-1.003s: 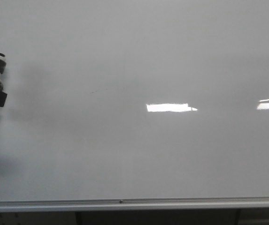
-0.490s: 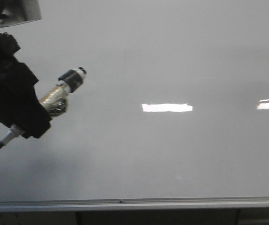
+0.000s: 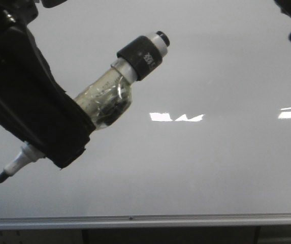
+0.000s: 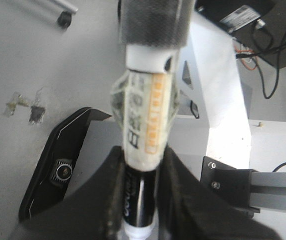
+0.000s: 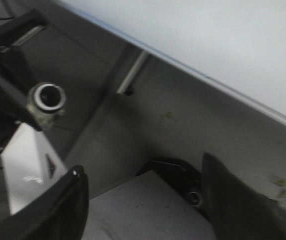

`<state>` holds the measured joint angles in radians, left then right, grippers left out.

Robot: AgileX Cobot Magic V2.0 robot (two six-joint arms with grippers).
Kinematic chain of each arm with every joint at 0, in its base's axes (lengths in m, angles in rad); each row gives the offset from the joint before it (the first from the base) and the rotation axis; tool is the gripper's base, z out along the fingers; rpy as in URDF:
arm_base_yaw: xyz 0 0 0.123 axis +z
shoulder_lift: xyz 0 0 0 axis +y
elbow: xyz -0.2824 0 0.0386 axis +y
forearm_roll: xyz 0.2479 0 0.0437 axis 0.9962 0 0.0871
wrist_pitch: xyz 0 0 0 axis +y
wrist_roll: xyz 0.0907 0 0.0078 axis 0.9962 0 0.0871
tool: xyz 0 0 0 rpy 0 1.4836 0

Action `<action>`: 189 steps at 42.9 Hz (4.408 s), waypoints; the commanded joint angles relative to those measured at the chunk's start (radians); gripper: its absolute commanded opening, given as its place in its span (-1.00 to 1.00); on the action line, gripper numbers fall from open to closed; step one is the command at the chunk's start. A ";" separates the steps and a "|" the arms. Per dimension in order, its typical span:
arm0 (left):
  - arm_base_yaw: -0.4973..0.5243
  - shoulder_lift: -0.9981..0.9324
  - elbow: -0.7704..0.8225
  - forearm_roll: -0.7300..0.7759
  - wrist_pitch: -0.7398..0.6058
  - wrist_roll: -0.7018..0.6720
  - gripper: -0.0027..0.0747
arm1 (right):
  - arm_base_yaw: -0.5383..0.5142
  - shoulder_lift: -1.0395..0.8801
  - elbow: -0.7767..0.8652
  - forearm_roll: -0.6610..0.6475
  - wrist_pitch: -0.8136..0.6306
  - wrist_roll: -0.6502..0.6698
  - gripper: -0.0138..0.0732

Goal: Write number 0 on whiteboard

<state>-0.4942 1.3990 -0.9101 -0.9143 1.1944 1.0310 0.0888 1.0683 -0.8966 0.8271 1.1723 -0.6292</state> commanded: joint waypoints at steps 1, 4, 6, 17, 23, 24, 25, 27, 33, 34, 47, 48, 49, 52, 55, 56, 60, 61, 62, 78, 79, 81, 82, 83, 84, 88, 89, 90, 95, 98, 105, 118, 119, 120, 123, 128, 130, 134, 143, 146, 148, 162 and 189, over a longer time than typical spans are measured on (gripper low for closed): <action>-0.009 -0.033 -0.029 -0.077 0.071 0.017 -0.98 | 0.002 0.069 -0.055 0.198 0.092 -0.131 0.49; -0.009 -0.033 -0.029 -0.077 0.071 0.017 -0.98 | 0.002 0.128 -0.072 0.273 0.150 -0.185 0.49; -0.009 -0.033 -0.029 -0.077 0.071 0.017 -0.98 | 0.010 0.169 -0.078 0.314 0.164 -0.210 0.49; -0.009 -0.033 -0.029 -0.077 0.071 0.018 -0.98 | 0.154 0.285 -0.113 0.317 0.164 -0.234 0.49; -0.009 -0.033 -0.029 -0.077 0.071 0.018 -0.98 | 0.229 0.321 -0.135 0.318 0.146 -0.234 0.49; -0.009 -0.033 -0.029 -0.077 0.071 0.018 -0.98 | 0.239 0.323 -0.139 0.318 0.141 -0.234 0.49; -0.009 -0.033 -0.029 -0.077 0.071 0.018 -0.98 | 0.251 0.329 -0.142 0.318 0.135 -0.234 0.49; -0.009 -0.033 -0.029 -0.077 0.071 0.018 -0.98 | 0.266 0.336 -0.148 0.319 0.126 -0.234 0.49; -0.009 -0.033 -0.029 -0.079 0.071 0.018 -0.98 | 0.304 0.363 -0.158 0.322 0.111 -0.234 0.49; -0.009 -0.033 -0.029 -0.079 0.071 0.018 -0.98 | 0.310 0.370 -0.160 0.323 0.111 -0.234 0.49; -0.009 -0.033 -0.029 -0.087 0.071 0.018 -0.98 | 0.340 0.392 -0.164 0.353 0.092 -0.241 0.05; -0.009 -0.033 -0.029 -0.089 0.071 0.021 -0.98 | 0.340 0.392 -0.164 0.353 0.100 -0.241 -0.09; -0.009 -0.033 -0.029 -0.092 0.071 0.030 -0.98 | 0.340 0.392 -0.164 0.353 0.111 -0.241 -0.27; -0.009 -0.033 -0.029 -0.107 0.071 0.041 -0.98 | 0.340 0.392 -0.164 0.353 0.123 -0.241 -0.74; -0.009 -0.033 -0.029 -0.119 0.071 0.042 -0.98 | 0.340 0.392 -0.164 0.353 0.118 -0.243 -0.83; -0.009 -0.033 -0.029 -0.119 0.071 0.042 -0.97 | 0.340 0.392 -0.164 0.353 0.114 -0.245 -0.83; -0.009 -0.033 -0.029 -0.120 0.069 0.042 -0.79 | 0.340 0.392 -0.164 0.353 0.099 -0.248 -0.84; -0.009 -0.033 -0.029 -0.122 0.069 0.042 -0.74 | 0.340 0.391 -0.164 0.353 0.099 -0.249 -0.84; -0.009 -0.033 -0.029 -0.123 0.069 0.042 -0.63 | 0.340 0.390 -0.164 0.353 0.099 -0.252 -0.84; -0.009 -0.033 -0.029 -0.135 0.043 0.042 0.87 | 0.340 0.390 -0.164 0.350 0.126 -0.252 -0.84; -0.009 -0.033 -0.029 -0.135 0.043 0.042 0.86 | 0.340 0.390 -0.164 0.345 0.127 -0.252 -0.84; -0.009 -0.033 -0.029 -0.135 0.043 0.042 0.84 | 0.339 0.390 -0.164 0.338 0.131 -0.251 -0.84; -0.009 -0.033 -0.029 -0.135 0.045 0.042 0.83 | 0.338 0.390 -0.164 0.328 0.137 -0.246 -0.84; -0.009 -0.033 -0.029 -0.135 0.045 0.042 0.82 | 0.338 0.390 -0.164 0.316 0.142 -0.238 -0.84; -0.009 -0.033 -0.029 -0.135 0.045 0.042 0.81 | 0.338 0.390 -0.164 0.301 0.152 -0.220 -0.84; -0.009 -0.033 -0.029 -0.135 0.045 0.042 0.80 | 0.337 0.389 -0.164 0.194 0.163 -0.144 -0.84; -0.009 -0.033 -0.029 -0.135 0.045 0.042 0.80 | 0.337 0.388 -0.164 0.162 0.163 -0.122 -0.84; -0.009 -0.033 -0.029 -0.135 0.045 0.042 0.80 | 0.337 0.388 -0.164 0.130 0.163 -0.092 -0.84; -0.009 -0.033 -0.029 -0.135 0.045 0.042 0.80 | 0.337 0.387 -0.164 -0.031 0.163 0.013 -0.84; -0.009 -0.033 -0.029 -0.135 0.045 0.042 0.80 | 0.337 0.383 -0.164 -0.094 0.163 0.059 -0.84; -0.009 -0.033 -0.029 -0.135 0.045 0.042 0.73 | 0.337 0.343 -0.164 -0.275 0.110 0.211 -0.84; -0.009 -0.033 -0.029 -0.135 0.070 0.042 -0.54 | 0.337 0.154 -0.164 -0.741 -0.253 0.576 -0.84; -0.009 -0.033 -0.029 -0.135 0.070 0.042 -0.67 | 0.337 0.140 -0.164 -0.746 -0.281 0.581 -0.84; -0.009 -0.033 -0.029 -0.135 0.070 0.042 -0.76 | 0.337 0.123 -0.164 -0.748 -0.320 0.581 -0.84; -0.009 -0.033 -0.029 -0.135 0.070 0.042 -0.98 | 0.337 0.084 -0.164 -0.750 -0.420 0.581 -0.84; -0.009 -0.033 -0.029 -0.135 0.070 0.042 -0.98 | 0.337 0.040 -0.164 -0.750 -0.595 0.581 -0.84; -0.009 -0.033 -0.029 -0.135 0.070 0.042 -0.98 | 0.337 0.035 -0.164 -0.750 -0.651 0.581 -0.84; -0.009 -0.033 -0.029 -0.135 0.070 0.042 -0.98 | 0.337 0.039 -0.164 -0.766 -0.732 0.581 -0.84; -0.009 -0.033 -0.029 -0.135 0.070 0.042 -0.98 | 0.337 0.061 -0.164 -0.794 -0.850 0.581 -0.84; -0.009 -0.033 -0.029 -0.135 0.070 0.042 -0.98 | 0.337 0.082 -0.178 -0.794 -0.846 0.581 -0.84; -0.009 -0.033 -0.029 -0.135 0.070 0.042 -0.98 | 0.337 0.101 -0.197 -0.794 -0.838 0.581 -0.84; -0.009 -0.033 -0.029 -0.135 0.070 0.042 -0.98 | 0.337 0.272 -0.379 -0.827 -0.753 0.581 -0.84; -0.009 -0.033 -0.029 -0.135 0.062 0.042 -0.98 | 0.337 0.401 -0.431 -0.827 -0.787 0.581 -0.84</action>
<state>-0.4942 1.3987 -0.9101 -0.9809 1.2037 1.0699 0.4302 1.5008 -1.2872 0.0078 0.4680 -0.0450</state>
